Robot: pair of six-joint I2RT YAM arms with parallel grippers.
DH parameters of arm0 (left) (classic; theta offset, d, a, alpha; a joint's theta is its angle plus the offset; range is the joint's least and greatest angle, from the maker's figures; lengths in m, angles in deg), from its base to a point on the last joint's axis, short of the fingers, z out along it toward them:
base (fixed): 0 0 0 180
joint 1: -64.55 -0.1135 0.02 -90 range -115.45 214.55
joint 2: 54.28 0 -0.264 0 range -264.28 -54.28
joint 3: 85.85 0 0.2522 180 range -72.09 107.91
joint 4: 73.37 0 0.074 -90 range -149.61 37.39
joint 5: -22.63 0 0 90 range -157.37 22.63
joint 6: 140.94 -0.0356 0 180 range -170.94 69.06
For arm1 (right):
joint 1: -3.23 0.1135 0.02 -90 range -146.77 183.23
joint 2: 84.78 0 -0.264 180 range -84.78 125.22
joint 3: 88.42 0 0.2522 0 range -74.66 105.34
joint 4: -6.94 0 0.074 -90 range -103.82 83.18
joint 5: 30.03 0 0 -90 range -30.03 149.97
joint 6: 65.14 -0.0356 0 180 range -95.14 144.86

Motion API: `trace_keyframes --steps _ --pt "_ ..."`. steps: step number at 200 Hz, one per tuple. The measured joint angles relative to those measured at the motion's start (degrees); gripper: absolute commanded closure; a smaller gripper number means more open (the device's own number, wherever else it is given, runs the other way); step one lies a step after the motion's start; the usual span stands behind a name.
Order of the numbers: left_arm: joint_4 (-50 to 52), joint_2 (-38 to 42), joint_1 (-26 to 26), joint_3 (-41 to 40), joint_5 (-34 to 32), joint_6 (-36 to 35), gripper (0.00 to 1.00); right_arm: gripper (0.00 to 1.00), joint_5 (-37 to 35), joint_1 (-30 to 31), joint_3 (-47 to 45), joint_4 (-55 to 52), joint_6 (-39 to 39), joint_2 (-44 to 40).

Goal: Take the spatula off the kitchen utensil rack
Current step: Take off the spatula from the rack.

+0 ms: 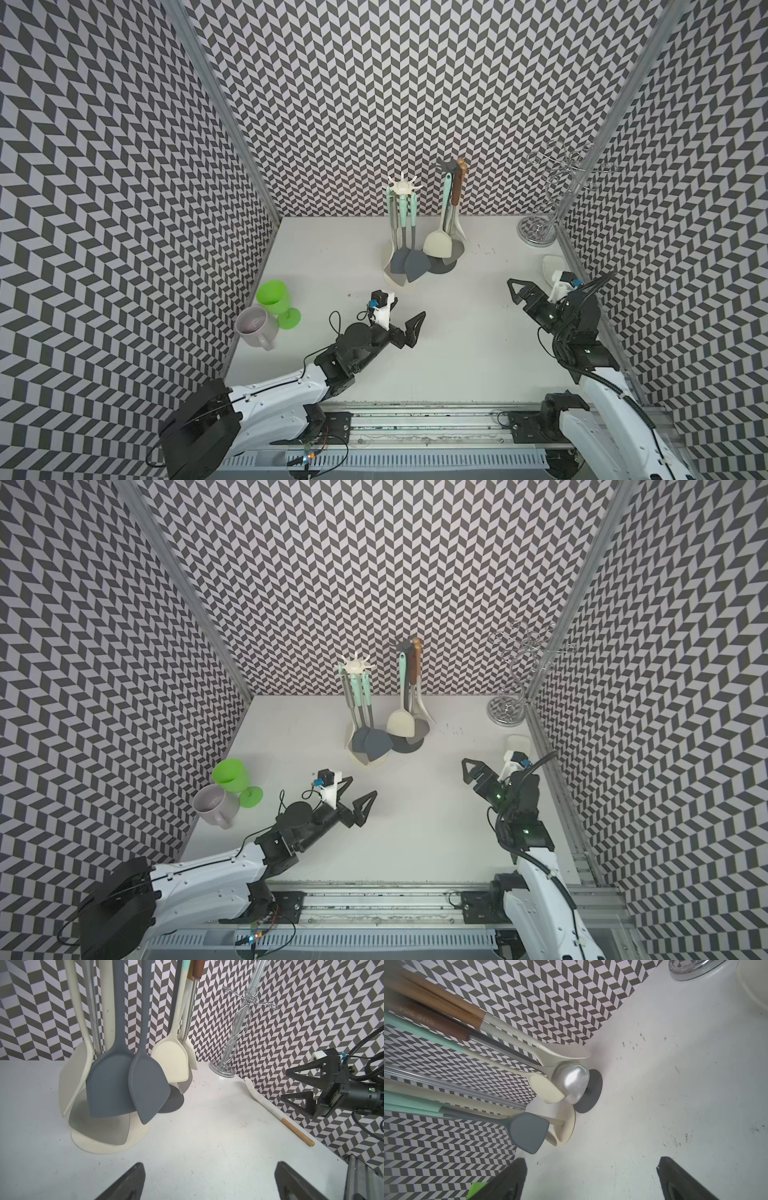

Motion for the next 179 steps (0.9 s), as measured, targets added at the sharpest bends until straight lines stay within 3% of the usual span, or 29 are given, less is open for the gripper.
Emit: trace_keyframes --steps 55,98,147,179 --pt "0.0 -3.0 -0.5 2.5 0.2 -0.6 0.01 0.00 9.0 0.0 -9.6 18.8 1.7 -2.5" --pt "0.0 -0.1 -7.0 1.7 3.9 2.3 0.01 0.02 14.4 3.7 -9.9 28.4 2.1 0.6" --pt "-0.9 4.3 -16.8 -2.0 10.2 8.0 0.01 0.11 6.6 19.6 3.8 28.6 11.3 10.2" --pt "-2.3 4.8 -23.3 -4.2 15.4 12.4 0.01 0.15 -0.1 26.6 11.1 29.4 18.0 18.4"
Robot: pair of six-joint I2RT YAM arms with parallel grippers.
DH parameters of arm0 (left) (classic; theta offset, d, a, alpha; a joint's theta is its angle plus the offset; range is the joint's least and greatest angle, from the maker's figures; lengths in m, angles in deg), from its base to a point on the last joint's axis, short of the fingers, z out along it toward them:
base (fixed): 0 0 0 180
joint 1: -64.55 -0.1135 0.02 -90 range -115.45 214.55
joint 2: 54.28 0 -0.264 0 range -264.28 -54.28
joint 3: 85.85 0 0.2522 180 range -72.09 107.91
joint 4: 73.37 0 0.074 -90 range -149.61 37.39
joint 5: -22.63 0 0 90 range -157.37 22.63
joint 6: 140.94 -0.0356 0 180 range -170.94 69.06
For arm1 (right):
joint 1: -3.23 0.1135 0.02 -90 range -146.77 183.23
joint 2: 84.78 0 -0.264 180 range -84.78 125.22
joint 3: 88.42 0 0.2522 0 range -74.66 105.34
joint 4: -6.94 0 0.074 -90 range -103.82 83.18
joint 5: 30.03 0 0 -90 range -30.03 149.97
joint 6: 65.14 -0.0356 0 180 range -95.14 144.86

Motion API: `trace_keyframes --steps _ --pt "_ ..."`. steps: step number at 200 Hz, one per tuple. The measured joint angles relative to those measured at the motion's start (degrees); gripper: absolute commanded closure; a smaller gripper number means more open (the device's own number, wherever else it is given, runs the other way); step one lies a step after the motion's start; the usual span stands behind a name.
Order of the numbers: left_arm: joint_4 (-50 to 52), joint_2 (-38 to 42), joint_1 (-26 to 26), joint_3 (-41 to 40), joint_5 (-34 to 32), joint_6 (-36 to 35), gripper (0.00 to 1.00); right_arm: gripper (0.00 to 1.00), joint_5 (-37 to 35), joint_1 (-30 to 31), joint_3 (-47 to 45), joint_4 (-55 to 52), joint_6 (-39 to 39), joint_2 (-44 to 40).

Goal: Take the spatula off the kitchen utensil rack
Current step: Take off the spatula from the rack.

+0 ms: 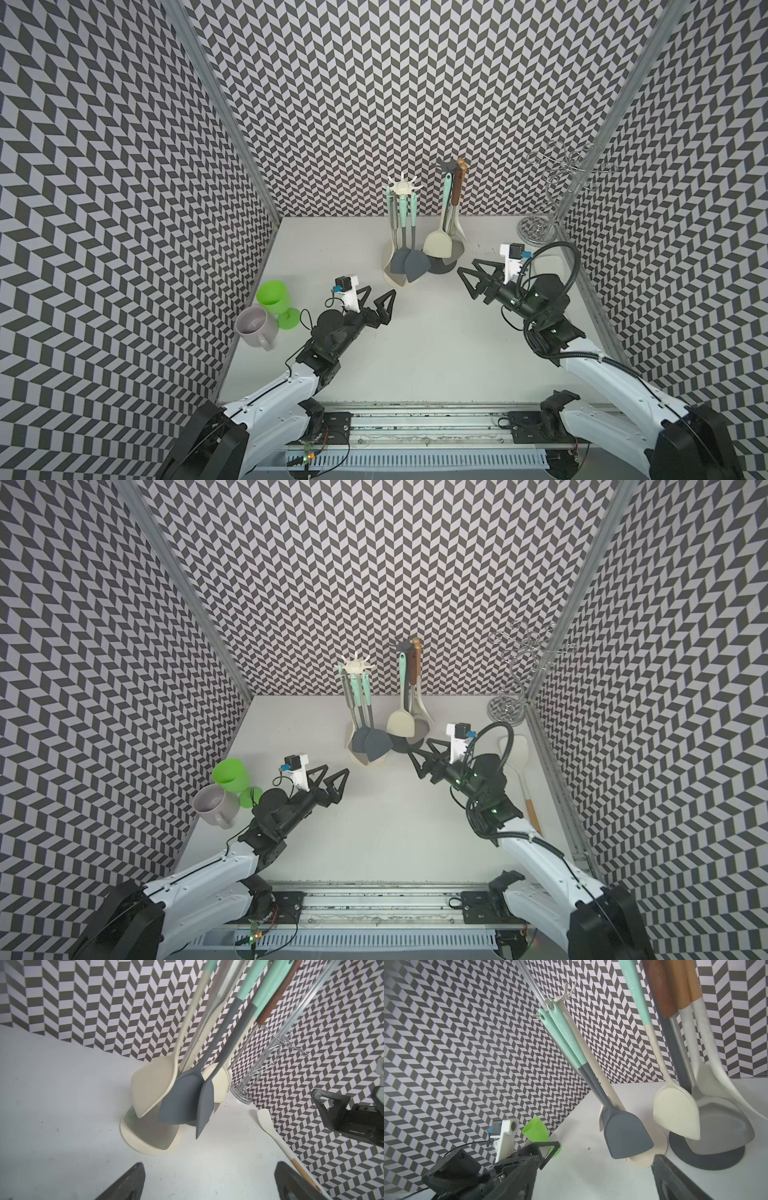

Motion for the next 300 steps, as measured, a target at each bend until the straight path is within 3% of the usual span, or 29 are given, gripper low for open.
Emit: trace_keyframes --steps 50,62,78,114,197,223,300 --pt "-3.8 -1.0 -7.2 -2.3 7.3 6.0 0.01 0.19 -6.6 5.8 12.7 2.0 8.2 15.5" --pt "-4.5 -1.3 -7.9 -2.5 8.3 6.8 0.01 0.24 -7.2 6.4 15.7 2.5 9.6 19.1" --pt "-5.0 -1.3 -8.2 -2.7 9.2 7.7 0.01 0.40 -7.5 6.8 19.0 3.5 11.4 23.4" --pt "-5.5 -1.0 -8.3 -2.7 10.0 8.2 0.01 0.48 -7.3 7.1 24.7 6.1 13.7 31.0" --pt "-5.8 -0.1 -8.5 -2.8 10.6 8.7 0.01 0.53 -6.3 8.8 27.8 15.1 17.2 39.7" --pt "-5.8 0.3 -8.6 -2.8 10.6 8.8 0.01 0.71 -7.5 10.0 30.8 14.7 19.3 42.5" --pt "-5.9 1.0 -8.6 -3.1 10.6 8.7 0.01 0.77 -14.0 12.5 32.8 12.9 25.4 43.1"
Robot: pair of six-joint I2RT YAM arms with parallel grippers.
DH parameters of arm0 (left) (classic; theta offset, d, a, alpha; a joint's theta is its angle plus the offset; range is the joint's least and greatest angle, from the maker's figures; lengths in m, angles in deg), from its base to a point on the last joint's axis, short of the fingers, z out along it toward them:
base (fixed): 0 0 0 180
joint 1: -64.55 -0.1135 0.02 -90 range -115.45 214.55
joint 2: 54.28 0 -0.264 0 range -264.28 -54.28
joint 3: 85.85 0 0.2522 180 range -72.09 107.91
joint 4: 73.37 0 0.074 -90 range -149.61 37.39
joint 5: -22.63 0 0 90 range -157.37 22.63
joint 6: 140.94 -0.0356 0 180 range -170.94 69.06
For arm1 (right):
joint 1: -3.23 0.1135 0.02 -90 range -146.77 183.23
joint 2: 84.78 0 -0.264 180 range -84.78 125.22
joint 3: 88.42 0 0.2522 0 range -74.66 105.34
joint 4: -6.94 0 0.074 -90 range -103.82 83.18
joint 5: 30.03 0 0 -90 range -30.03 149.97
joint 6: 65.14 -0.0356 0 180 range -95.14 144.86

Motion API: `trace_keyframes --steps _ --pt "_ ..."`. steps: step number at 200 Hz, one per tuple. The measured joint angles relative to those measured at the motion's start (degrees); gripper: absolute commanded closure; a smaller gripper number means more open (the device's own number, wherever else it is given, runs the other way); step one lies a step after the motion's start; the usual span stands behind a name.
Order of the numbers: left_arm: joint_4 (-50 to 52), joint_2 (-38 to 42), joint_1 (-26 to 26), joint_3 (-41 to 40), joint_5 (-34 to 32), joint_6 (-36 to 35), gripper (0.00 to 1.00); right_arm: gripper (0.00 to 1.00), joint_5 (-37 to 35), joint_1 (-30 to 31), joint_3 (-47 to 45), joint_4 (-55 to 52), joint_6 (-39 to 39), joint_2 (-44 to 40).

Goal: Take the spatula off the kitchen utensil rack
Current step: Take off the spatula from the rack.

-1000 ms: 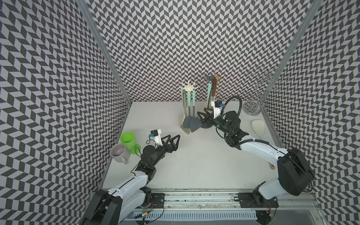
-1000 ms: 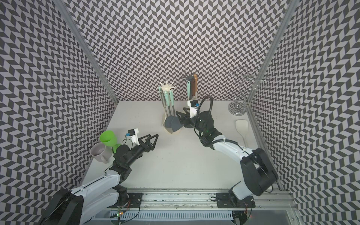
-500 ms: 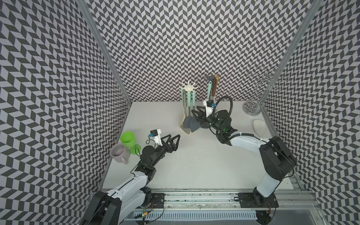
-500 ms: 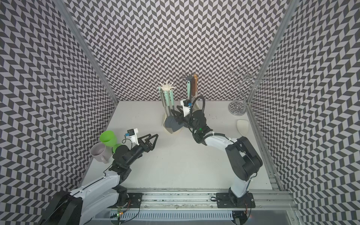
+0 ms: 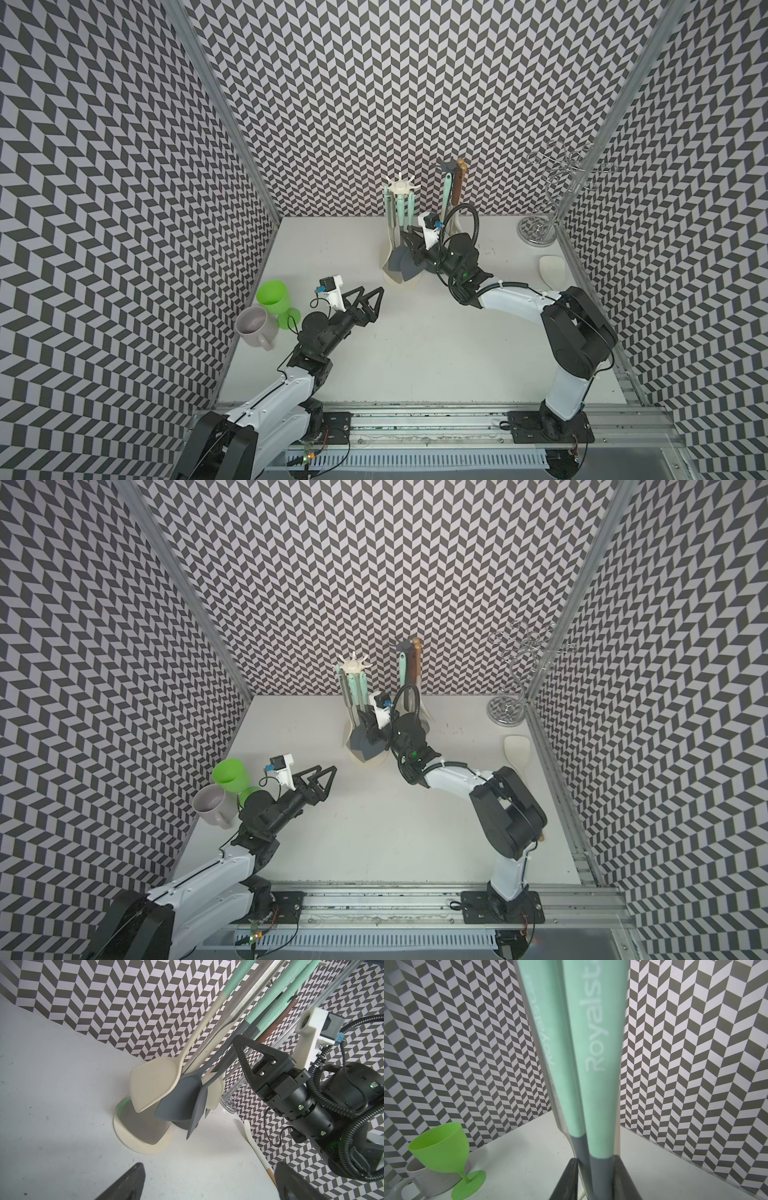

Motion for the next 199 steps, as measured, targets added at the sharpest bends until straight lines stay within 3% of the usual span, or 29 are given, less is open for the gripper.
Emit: trace_keyframes --steps 43,93,199 --pt "0.0 0.0 0.0 -0.4 0.0 0.2 0.01 0.83 -2.1 0.2 -0.7 -0.9 1.5 -1.4" --pt "0.0 0.0 0.0 -0.4 0.0 0.2 0.01 1.00 -3.6 0.3 -0.9 -2.6 3.0 -2.7" --pt "0.0 3.0 0.0 -1.0 0.0 0.2 0.01 1.00 -7.9 1.4 -1.2 -9.5 2.8 -7.1"
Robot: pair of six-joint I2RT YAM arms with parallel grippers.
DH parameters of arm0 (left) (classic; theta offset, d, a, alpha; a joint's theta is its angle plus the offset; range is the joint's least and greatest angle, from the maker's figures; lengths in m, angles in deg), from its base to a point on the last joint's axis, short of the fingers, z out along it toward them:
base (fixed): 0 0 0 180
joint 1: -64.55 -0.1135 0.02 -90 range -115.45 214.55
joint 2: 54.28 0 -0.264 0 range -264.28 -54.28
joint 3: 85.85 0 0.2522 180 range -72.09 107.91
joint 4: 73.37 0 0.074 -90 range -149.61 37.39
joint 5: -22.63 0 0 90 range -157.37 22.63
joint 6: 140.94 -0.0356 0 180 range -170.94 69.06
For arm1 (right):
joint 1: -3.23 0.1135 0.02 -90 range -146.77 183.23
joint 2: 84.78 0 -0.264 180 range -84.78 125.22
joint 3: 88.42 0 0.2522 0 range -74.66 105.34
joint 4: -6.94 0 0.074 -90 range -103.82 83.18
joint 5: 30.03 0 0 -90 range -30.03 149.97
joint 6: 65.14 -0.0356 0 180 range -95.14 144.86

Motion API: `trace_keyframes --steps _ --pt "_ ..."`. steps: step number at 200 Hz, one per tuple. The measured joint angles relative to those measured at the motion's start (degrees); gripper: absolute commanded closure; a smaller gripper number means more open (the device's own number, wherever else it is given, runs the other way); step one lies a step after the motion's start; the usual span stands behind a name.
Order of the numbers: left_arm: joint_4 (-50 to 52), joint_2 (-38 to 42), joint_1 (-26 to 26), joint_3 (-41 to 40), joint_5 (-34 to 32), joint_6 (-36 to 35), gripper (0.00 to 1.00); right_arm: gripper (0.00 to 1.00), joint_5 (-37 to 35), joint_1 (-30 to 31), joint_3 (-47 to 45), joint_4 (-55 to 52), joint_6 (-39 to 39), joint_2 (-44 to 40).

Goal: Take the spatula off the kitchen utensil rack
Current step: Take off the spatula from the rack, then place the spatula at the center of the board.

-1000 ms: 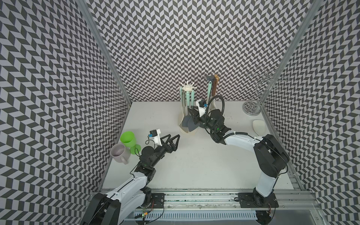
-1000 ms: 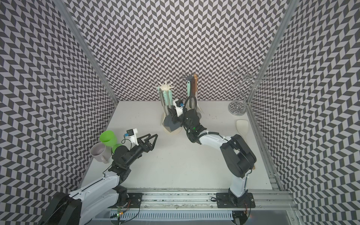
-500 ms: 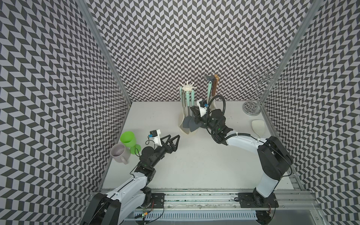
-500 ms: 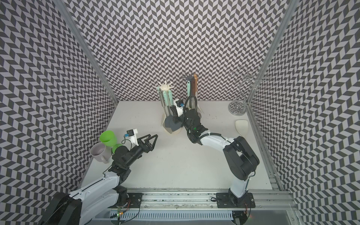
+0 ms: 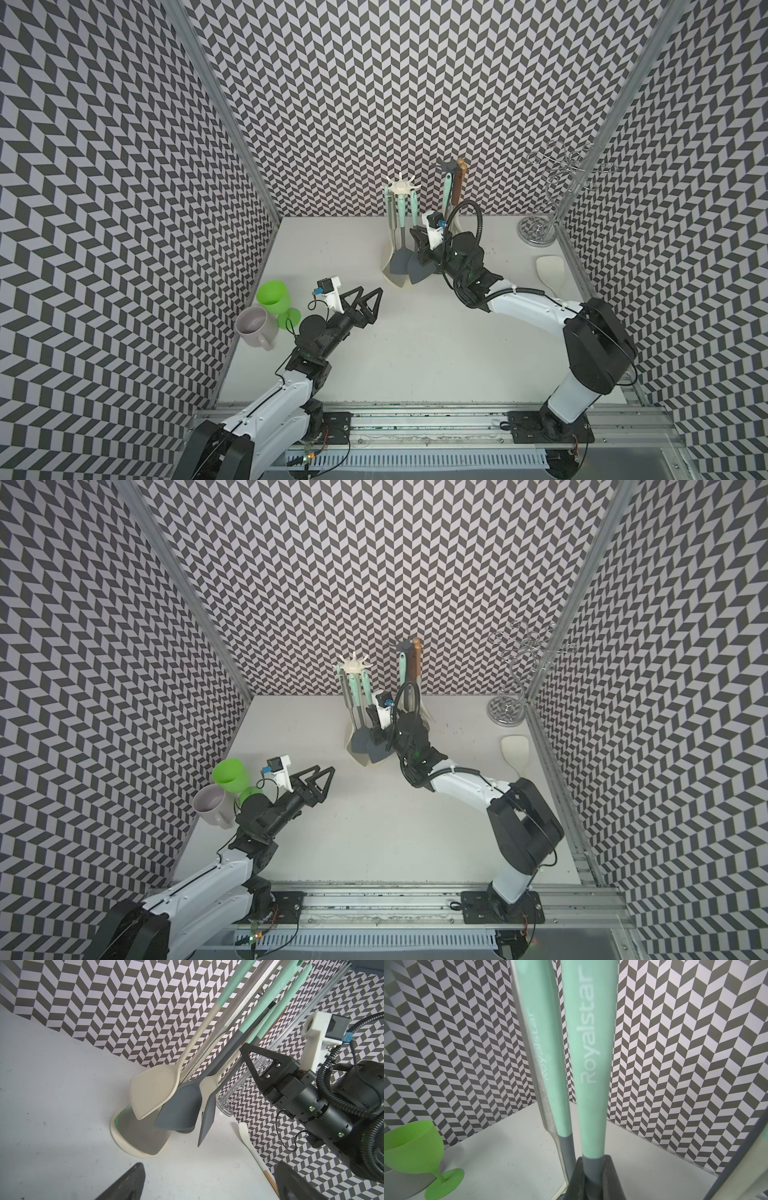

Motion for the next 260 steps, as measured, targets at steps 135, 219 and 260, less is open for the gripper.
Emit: trace_keyframes --steps 135,219,260 --pt "0.0 1.0 0.0 -0.5 -0.2 -0.5 0.01 1.00 0.9 0.0 -6.1 -0.1 0.7 -14.4" --pt "-0.2 1.6 1.8 -0.5 1.1 -1.6 0.01 1.00 0.6 0.1 -15.0 -14.1 8.3 -21.9" --pt "-0.6 2.2 5.4 -0.4 2.4 -3.1 0.01 1.00 -2.9 3.1 -17.0 -21.0 12.7 -21.2"
